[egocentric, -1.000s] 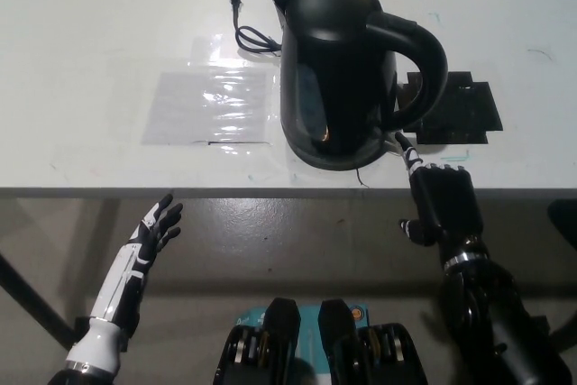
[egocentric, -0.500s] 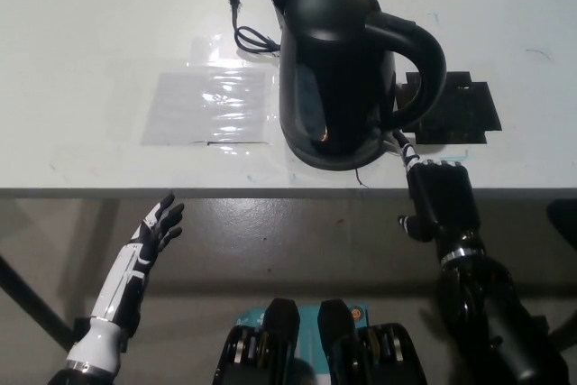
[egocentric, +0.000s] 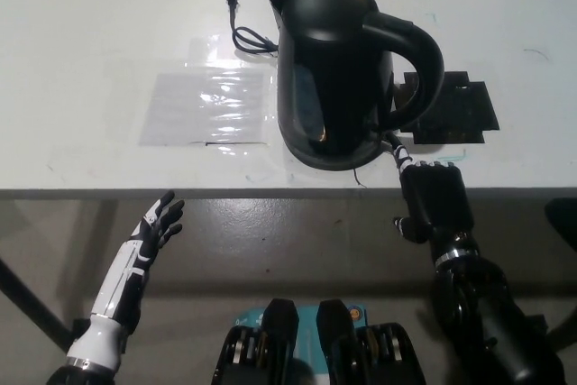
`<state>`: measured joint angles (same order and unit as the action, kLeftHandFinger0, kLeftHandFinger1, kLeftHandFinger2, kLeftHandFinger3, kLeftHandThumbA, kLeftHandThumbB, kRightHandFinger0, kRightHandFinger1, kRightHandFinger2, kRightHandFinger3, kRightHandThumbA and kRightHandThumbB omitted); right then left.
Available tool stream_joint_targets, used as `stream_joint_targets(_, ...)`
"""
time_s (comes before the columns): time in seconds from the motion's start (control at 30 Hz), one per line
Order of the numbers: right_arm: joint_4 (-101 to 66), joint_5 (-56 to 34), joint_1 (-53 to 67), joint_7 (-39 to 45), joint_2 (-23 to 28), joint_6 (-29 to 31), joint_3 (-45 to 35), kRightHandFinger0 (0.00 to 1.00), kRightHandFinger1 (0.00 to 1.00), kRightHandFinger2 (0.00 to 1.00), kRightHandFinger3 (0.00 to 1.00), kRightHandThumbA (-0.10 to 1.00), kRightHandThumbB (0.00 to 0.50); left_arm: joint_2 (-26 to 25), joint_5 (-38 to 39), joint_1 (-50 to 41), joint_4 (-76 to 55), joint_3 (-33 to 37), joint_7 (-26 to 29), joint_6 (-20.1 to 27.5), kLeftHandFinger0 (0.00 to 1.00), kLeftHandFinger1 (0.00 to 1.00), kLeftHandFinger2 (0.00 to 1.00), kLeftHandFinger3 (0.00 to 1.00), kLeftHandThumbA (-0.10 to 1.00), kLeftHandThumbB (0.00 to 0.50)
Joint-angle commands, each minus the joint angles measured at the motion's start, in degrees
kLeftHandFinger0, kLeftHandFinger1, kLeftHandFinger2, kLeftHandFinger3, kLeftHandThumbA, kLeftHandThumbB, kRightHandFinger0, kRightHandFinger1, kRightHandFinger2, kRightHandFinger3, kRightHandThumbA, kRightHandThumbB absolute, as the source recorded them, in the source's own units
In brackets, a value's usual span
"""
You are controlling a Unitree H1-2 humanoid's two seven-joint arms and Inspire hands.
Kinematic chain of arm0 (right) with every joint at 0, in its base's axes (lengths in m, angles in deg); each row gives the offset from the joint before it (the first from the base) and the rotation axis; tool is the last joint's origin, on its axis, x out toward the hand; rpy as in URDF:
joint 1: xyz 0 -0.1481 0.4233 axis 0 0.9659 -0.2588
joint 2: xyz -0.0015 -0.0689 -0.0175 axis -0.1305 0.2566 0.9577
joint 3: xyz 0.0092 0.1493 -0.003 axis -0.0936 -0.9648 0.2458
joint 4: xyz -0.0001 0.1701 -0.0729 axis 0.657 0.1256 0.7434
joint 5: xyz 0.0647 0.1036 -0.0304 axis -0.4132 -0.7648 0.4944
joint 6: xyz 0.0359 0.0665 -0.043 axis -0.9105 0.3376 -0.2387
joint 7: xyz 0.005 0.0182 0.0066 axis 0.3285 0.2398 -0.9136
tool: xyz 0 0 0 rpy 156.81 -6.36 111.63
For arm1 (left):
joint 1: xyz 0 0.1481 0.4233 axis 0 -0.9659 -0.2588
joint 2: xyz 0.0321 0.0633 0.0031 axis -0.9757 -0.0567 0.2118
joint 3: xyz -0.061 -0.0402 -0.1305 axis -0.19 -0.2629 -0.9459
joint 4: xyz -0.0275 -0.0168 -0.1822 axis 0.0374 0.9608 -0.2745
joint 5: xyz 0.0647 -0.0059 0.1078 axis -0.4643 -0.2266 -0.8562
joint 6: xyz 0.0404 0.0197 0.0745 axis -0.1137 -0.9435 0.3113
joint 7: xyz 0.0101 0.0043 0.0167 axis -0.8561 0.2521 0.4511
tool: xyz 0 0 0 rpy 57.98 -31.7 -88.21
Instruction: A kettle is kept at the center of the table close to the robot and the robot uses its right index finger to press downwards on the transparent start boiling button
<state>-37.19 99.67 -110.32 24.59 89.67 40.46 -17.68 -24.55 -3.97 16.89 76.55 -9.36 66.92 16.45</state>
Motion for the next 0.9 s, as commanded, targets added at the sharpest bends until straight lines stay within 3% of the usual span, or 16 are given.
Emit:
stream_joint_targets(0.0,-0.42,-1.04,-0.31,3.51,0.42,-0.55,1.42,0.0,0.0,0.0,1.0,1.0,0.311,-1.02,0.52,1.13,-1.66,-0.23,-0.52,1.13,1.0,1.0,1.0,1.0,1.0,0.322)
stream_joint_targets(0.23,-2.6,-0.54,0.41,7.75,1.11,-3.4,2.89,0.0,0.0,0.0,1.0,1.0,0.338,-0.87,0.35,1.08,-1.78,-0.14,-0.39,1.18,1.0,1.0,1.0,1.0,1.0,0.324)
stream_joint_targets(0.63,-5.75,0.03,-0.21,14.5,2.25,-7.92,4.41,0.0,0.0,0.01,1.0,1.0,0.338,-1.02,0.5,1.37,-1.46,-0.26,-0.43,1.63,1.0,1.0,1.0,1.0,1.0,0.312)
stream_joint_targets(0.87,-9.4,-0.87,0.74,13.04,2.94,-6.92,3.66,0.0,0.0,0.0,1.0,1.0,0.323,-0.85,0.64,1.32,-1.74,-0.24,-0.39,1.14,1.0,1.0,1.0,1.0,1.0,0.312)
